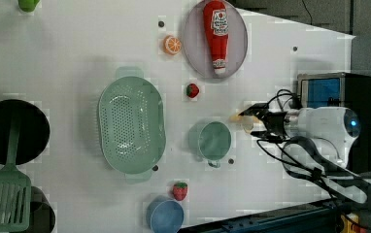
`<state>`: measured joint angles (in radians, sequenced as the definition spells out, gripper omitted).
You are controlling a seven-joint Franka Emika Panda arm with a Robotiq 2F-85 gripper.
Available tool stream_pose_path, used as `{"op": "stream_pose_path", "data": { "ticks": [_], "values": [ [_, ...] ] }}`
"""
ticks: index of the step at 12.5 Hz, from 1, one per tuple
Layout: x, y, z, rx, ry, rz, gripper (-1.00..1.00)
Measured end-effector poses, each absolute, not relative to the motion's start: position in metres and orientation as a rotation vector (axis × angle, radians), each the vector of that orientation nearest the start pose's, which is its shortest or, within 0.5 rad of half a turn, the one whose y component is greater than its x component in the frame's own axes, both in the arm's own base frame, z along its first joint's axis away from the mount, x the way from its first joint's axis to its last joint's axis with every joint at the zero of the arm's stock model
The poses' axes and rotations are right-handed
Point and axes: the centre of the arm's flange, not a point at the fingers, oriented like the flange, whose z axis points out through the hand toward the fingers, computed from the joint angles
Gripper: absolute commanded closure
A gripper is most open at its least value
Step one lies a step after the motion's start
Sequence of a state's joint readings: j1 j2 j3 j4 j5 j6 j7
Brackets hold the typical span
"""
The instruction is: Pick banana from table and place on oven.
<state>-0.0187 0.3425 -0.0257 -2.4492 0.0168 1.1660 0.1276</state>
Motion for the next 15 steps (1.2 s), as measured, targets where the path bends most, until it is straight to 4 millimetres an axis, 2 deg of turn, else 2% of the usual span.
{"op": "stream_pose_path", "data": {
  "ticks": [2,4,5,7,10,12,13,15],
  "values": [
    [0.461,-0.022,0.139,-2.817,1.486,0.145,0.06],
    [0.455,-0.023,0.135,-2.820,1.494,0.170,0.48],
    [0.456,-0.023,0.137,-2.818,1.493,0.168,0.57],
    [0.458,-0.016,0.138,-2.843,1.447,0.141,0.56],
    [0.462,-0.011,0.159,-2.843,1.423,0.086,0.57],
    [0.467,-0.009,0.202,-2.843,1.422,0.109,0.57],
    [0.471,-0.008,0.238,-2.844,1.417,0.106,0.57],
    [0.489,-0.012,0.335,-2.826,1.421,0.054,0.56]
  ]
}}
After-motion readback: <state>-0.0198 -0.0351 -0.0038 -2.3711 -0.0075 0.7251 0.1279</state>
